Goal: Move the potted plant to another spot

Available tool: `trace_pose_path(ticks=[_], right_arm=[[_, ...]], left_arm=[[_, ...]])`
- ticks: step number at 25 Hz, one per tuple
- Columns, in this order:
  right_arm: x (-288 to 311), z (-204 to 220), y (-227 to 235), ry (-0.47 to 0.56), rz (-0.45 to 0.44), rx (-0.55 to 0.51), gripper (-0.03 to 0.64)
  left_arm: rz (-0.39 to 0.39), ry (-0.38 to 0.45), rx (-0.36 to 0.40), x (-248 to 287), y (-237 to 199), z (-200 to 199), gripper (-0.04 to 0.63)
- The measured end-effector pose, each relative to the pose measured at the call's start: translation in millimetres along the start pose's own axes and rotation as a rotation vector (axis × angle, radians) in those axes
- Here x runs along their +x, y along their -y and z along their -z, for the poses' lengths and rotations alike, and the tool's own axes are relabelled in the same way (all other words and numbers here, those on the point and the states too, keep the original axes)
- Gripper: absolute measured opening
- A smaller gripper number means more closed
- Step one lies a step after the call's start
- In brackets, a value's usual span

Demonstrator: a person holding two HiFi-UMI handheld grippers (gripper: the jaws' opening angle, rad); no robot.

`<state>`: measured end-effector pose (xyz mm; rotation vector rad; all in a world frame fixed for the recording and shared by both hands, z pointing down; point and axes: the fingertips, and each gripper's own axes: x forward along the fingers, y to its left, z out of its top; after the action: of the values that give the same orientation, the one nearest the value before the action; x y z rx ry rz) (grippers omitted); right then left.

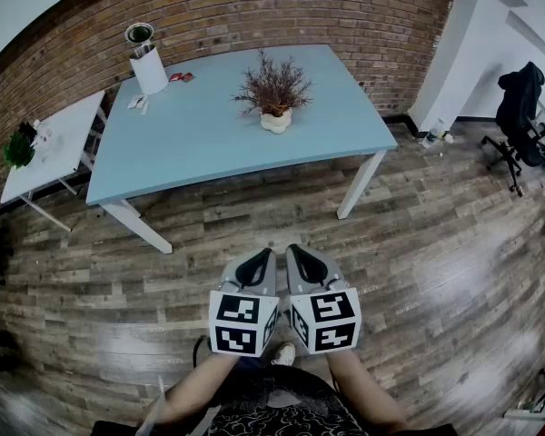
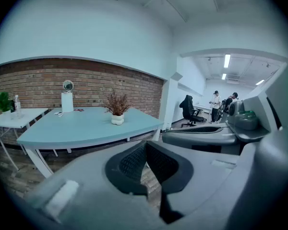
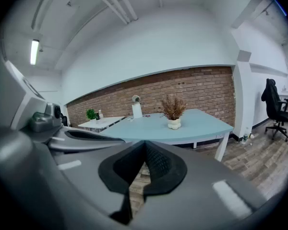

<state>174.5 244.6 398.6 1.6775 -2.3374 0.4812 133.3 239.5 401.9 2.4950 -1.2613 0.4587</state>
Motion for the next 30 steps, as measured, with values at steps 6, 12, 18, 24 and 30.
trace_pose_path(ticks=[6, 12, 18, 24, 30], right_arm=[[-5.1, 2.9, 10.5, 0.010, -0.002, 0.021, 0.003], [0.2, 5.2, 27.1, 0.020, 0.013, 0.008, 0.003], [20.3, 3.4, 36.7, -0.006, 0.023, -0.028, 0.003], [54.9, -3.2, 48.3, -0.024, 0.031, -0.048, 0.003], [104.6, -17.9, 55.4, -0.038, 0.045, -0.052, 0.003]], left_arm=[[-0.006, -0.010, 0.005, 5.0, 8.4, 2.6, -0.002], [-0.001, -0.022, 0.005, 17.9, 5.8, 5.1, -0.002], [-0.005, -0.007, -0.012, 37.6, -10.2, -2.1, -0.002], [0.014, 0.001, -0.026, 70.2, -30.7, -14.6, -0.002], [0.035, -0.017, -0.037, 108.3, -66.4, -29.6, -0.002]])
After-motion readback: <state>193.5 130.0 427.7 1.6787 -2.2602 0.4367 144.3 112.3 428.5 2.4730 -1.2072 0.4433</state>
